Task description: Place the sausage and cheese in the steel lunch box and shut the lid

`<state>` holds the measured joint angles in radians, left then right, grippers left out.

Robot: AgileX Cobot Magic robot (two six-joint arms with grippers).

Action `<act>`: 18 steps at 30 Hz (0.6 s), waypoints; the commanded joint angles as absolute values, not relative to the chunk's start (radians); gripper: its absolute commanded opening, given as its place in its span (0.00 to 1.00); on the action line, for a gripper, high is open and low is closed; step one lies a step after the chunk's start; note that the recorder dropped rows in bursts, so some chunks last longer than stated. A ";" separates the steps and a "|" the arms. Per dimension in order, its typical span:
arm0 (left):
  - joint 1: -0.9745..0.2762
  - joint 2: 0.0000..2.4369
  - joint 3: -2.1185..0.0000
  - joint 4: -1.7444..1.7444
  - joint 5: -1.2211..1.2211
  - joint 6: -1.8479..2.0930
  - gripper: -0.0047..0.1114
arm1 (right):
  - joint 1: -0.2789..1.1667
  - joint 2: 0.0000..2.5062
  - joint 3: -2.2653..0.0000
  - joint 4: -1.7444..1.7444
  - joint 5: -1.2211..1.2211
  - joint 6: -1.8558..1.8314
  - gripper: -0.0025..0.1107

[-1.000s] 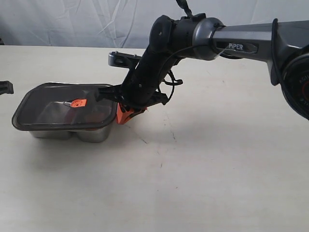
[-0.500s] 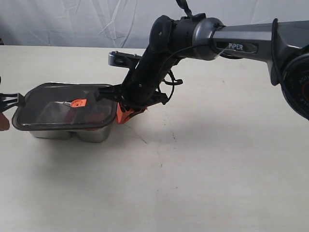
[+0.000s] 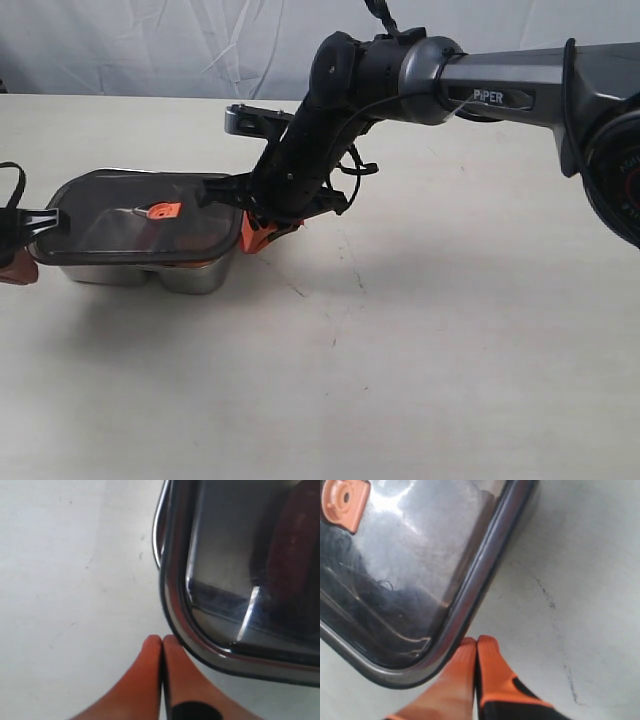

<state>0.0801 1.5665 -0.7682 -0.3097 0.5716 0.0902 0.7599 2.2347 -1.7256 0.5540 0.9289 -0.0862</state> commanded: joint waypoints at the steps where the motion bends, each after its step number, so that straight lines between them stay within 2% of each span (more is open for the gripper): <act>1: 0.078 1.573 -0.770 -0.334 0.508 0.093 0.04 | 0.760 2.225 -1.729 0.550 0.923 -0.087 0.01; 18: 0.078 1.573 -0.770 -0.301 0.463 0.090 0.04 | 0.760 2.168 -1.729 0.552 0.946 -0.097 0.01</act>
<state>0.0801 1.5727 -0.7682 -0.3051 0.5060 0.0902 0.7599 2.1981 -1.7256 0.5540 0.9577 -0.0862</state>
